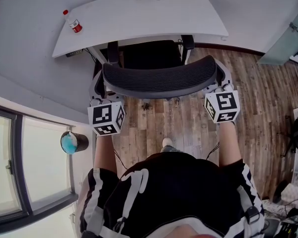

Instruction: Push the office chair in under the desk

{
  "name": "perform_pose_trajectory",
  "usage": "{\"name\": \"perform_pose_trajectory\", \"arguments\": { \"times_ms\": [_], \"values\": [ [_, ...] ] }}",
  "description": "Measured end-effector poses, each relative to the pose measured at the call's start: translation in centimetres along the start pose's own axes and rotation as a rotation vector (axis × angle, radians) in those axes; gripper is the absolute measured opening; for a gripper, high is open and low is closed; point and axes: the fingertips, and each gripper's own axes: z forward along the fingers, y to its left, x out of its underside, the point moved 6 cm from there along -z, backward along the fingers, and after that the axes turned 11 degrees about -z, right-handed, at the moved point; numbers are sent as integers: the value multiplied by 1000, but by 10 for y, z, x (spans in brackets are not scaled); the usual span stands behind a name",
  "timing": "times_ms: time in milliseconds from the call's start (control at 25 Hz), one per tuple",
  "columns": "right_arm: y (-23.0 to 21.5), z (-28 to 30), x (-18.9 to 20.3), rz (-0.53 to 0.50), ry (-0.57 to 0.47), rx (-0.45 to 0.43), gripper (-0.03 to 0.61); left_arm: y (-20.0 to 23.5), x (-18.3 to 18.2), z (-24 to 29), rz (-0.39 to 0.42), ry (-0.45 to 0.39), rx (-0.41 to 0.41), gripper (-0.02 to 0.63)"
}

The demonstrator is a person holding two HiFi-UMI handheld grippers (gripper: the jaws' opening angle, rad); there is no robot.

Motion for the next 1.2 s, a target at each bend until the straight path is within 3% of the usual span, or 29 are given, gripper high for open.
{"name": "perform_pose_trajectory", "arguments": {
  "times_ms": [1200],
  "values": [
    [-28, 47, 8, -1, -23, -35, 243, 4, -2, 46, -14, 2, -55, 308]
  ]
}}
